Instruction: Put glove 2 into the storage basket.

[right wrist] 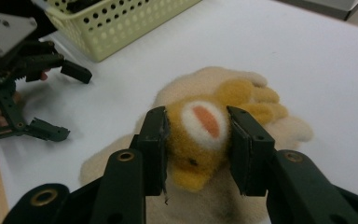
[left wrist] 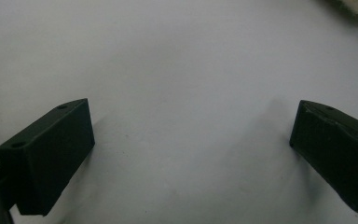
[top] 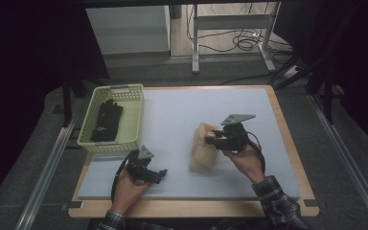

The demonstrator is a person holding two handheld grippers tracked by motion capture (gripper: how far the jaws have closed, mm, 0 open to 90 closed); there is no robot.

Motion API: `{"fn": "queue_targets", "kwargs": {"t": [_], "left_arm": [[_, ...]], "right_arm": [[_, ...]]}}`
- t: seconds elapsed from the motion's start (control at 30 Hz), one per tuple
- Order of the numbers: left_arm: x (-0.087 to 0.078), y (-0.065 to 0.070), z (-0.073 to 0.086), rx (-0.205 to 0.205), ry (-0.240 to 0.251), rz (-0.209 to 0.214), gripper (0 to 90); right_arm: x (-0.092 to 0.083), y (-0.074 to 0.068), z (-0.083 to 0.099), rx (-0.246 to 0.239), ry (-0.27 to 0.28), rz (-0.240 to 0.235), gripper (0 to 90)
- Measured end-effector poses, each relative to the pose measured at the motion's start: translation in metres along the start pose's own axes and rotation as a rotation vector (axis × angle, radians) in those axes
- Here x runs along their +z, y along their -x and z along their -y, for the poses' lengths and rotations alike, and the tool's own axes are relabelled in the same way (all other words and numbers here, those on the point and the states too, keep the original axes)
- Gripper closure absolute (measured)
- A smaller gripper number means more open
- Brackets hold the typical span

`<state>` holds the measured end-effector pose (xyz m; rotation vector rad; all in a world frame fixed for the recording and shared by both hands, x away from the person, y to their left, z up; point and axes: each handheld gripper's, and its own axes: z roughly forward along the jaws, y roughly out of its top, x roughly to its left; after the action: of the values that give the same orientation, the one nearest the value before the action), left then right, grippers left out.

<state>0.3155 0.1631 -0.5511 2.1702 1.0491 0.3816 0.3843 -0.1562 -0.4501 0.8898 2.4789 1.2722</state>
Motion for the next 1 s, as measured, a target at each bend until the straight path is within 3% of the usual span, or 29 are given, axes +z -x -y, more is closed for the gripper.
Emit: {"fn": "queue_targets", "kwargs": {"t": [0.1, 0.23, 0.37, 0.57, 0.73, 0.87, 0.97, 1.0], "left_arm": [[0.0, 0.0, 0.0, 0.0, -0.001, 0.0, 0.2], [0.0, 0.0, 0.0, -0.001, -0.001, 0.001, 0.3], [0.0, 0.0, 0.0, -0.001, -0.001, 0.001, 0.2], [0.0, 0.0, 0.0, 0.0, -0.001, 0.001, 0.2], [0.0, 0.0, 0.0, 0.002, -0.001, 0.0, 0.2], [0.0, 0.0, 0.0, 0.002, -0.001, 0.0, 0.2], [0.0, 0.0, 0.0, 0.0, -0.001, 0.001, 0.3], [0.0, 0.0, 0.0, 0.0, -0.001, 0.001, 0.3]], "right_arm": [[0.022, -0.003, 0.005, 0.014, -0.039, -0.002, 59.1], [0.046, -0.006, 0.019, -0.006, -0.088, 0.054, 54.9], [0.054, -0.008, 0.028, -0.003, -0.095, 0.062, 48.3], [0.045, -0.007, 0.026, -0.005, -0.081, 0.058, 36.0], [0.025, -0.003, 0.024, -0.01, -0.04, 0.068, 35.8], [0.009, 0.004, 0.031, -0.021, -0.028, 0.088, 42.6], [-0.001, 0.011, 0.047, -0.027, -0.041, 0.073, 60.7], [-0.001, 0.011, 0.047, -0.027, -0.041, 0.073, 60.7]]}}
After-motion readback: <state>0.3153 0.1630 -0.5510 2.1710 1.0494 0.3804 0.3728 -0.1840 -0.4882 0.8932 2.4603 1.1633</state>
